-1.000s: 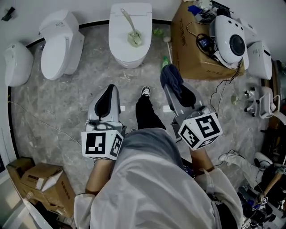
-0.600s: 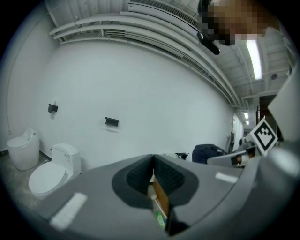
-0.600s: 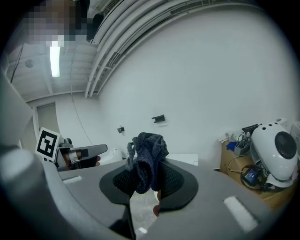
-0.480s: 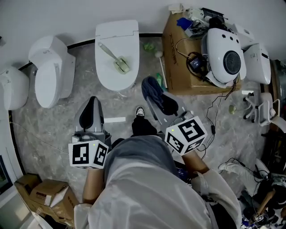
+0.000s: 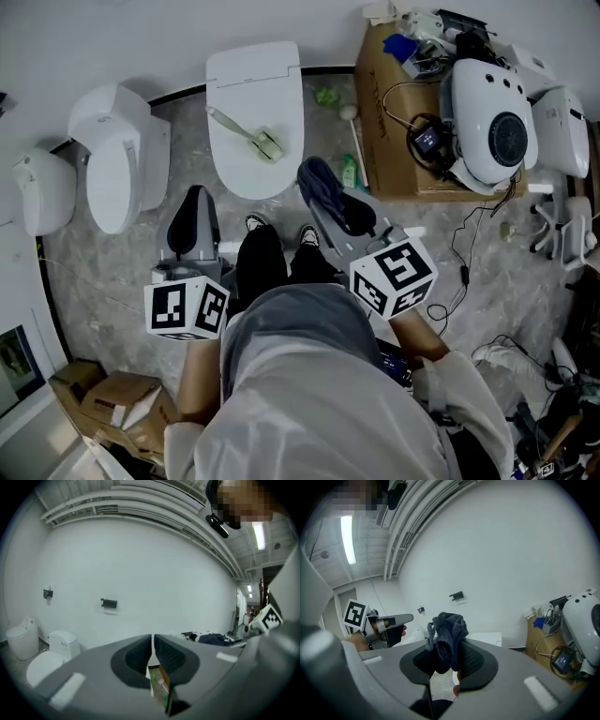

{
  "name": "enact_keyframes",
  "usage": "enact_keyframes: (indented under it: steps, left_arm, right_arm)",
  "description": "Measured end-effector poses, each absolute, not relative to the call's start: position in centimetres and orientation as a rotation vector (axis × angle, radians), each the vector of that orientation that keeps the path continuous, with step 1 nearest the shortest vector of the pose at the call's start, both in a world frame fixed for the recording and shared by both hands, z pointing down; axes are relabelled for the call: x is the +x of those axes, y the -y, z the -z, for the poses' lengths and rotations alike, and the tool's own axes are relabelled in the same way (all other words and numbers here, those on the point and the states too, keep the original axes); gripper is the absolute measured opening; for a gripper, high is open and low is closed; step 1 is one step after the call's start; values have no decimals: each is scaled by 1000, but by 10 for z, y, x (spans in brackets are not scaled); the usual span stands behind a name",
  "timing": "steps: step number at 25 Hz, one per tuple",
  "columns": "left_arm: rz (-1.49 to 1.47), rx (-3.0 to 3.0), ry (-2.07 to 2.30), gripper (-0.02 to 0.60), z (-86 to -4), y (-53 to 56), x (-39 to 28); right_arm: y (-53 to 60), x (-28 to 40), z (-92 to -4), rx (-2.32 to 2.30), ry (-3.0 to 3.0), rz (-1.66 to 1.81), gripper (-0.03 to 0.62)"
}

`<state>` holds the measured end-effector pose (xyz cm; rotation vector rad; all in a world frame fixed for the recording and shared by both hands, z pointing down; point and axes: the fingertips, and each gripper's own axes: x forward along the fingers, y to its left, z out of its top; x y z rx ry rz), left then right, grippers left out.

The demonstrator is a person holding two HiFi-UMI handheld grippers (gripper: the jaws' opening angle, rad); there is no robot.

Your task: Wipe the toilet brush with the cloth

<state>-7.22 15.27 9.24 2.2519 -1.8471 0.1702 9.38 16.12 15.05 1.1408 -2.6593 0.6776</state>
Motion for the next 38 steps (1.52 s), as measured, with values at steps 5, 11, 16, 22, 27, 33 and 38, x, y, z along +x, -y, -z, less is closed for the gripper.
enact_keyframes:
  steps: [5, 11, 16, 22, 27, 33, 38]
  left_arm:
    - [-172, 2229, 1833, 0, -105, -119, -87]
    - [-184, 2182, 1815, 0, -129, -71, -106]
    - [-194, 2133, 1802, 0, -152, -39, -121]
    - [-204, 2101, 1767, 0, -175, -3, -133]
    - [-228, 2068, 1718, 0, -203, 22, -145]
    - [-249, 2044, 1664, 0, -238, 50, -157]
    - [-255, 2021, 1622, 0, -264, 70, -164]
  right_arm:
    - [-137, 80, -158, 1110, 2650, -686, 91]
    - [-104, 67, -176, 1069, 2641, -712, 92]
    - [-82, 59, -192, 1053, 2622, -749, 91]
    - [-52, 50, -208, 1056, 2605, -798, 92]
    - [-31, 37, -225, 1058, 2575, -844, 92]
    - [-13, 25, -249, 1068, 2522, -898, 92]
    - [-2, 18, -269, 1077, 2482, -946, 92]
